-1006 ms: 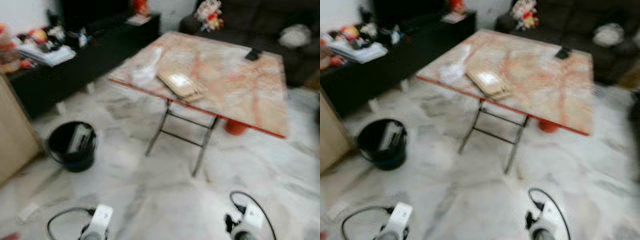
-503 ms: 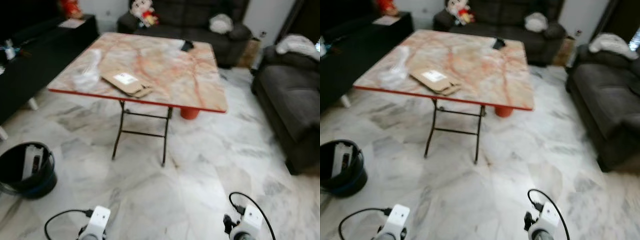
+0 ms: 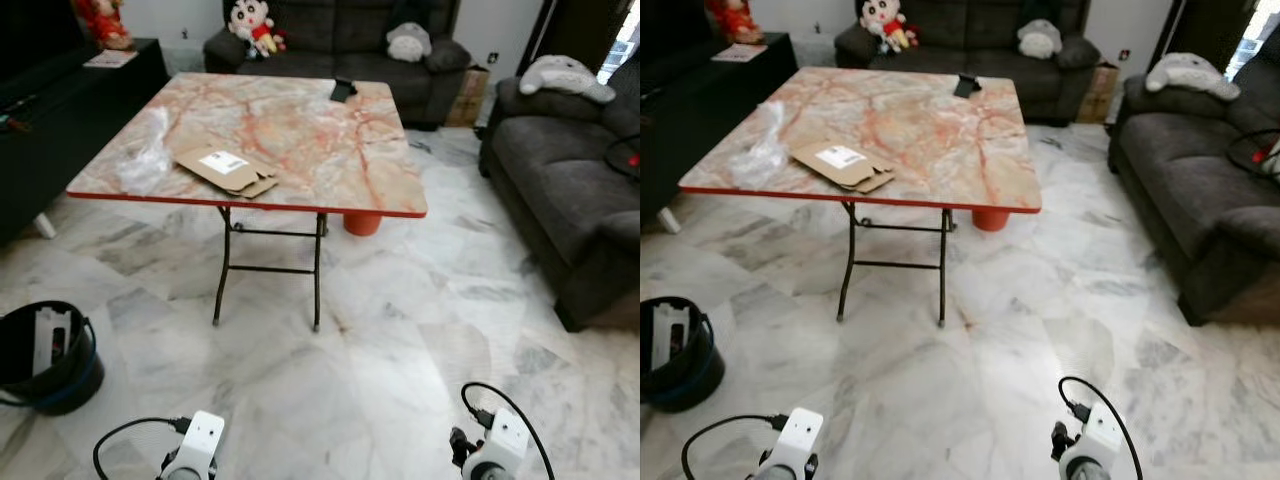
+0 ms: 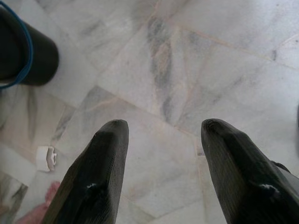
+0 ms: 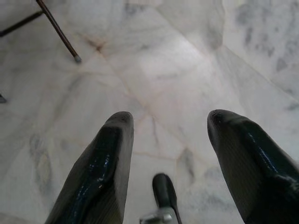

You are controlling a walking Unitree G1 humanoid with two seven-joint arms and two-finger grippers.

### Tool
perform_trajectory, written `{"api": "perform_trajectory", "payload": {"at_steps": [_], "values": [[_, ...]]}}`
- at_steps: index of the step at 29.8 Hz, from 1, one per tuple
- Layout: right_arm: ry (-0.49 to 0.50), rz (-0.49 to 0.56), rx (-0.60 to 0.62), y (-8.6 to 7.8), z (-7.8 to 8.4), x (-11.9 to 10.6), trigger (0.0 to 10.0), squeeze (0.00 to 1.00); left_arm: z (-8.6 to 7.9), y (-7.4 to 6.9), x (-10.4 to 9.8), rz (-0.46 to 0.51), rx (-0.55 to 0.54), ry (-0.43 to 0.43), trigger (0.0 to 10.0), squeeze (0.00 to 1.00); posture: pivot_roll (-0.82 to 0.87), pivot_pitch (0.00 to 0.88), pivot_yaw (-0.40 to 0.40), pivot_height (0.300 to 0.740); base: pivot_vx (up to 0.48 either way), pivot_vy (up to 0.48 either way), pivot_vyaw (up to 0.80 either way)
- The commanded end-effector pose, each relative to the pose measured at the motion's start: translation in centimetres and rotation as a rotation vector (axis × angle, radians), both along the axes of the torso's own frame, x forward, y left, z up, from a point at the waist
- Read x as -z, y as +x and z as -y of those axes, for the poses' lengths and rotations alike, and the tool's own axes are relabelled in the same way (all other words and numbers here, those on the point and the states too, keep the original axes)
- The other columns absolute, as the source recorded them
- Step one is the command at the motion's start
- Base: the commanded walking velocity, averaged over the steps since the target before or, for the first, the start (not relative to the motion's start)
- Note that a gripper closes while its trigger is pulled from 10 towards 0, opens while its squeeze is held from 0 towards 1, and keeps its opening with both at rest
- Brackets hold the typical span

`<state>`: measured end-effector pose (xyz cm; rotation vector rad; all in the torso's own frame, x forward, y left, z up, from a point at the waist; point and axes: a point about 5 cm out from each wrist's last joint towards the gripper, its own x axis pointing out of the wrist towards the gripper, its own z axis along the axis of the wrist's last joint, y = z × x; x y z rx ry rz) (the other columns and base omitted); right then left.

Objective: Picking trash to rubbish bin

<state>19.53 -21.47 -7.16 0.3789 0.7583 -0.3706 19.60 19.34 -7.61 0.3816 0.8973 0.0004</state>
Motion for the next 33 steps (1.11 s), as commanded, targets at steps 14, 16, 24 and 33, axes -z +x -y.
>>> {"api": "perform_trajectory", "payload": {"at_steps": [14,16,24,33], "values": [[-0.114,0.144,-0.088,3.7,1.1,-2.7,10.0,0.0,0.1,3.6,-2.5,0.211,-0.047,-0.025,10.0,0.0,0.2,0.0,-0.051,0.74,0.0,0.0,0.0],[-0.114,0.144,-0.088,3.7,1.1,-2.7,10.0,0.0,0.1,3.6,-2.5,0.211,-0.047,-0.025,10.0,0.0,0.2,0.0,-0.051,0.74,0.0,0.0,0.0],[-0.114,0.144,-0.088,3.7,1.1,-2.7,10.0,0.0,0.1,3.6,-2.5,0.211,-0.047,-0.025,10.0,0.0,0.2,0.0,-0.051,0.74,0.0,0.0,0.0],[-0.114,0.144,-0.088,3.7,1.1,-2.7,10.0,0.0,0.1,3.6,-2.5,0.211,-0.047,-0.025,10.0,0.0,0.2,0.0,-0.051,0.74,0.0,0.0,0.0]]}}
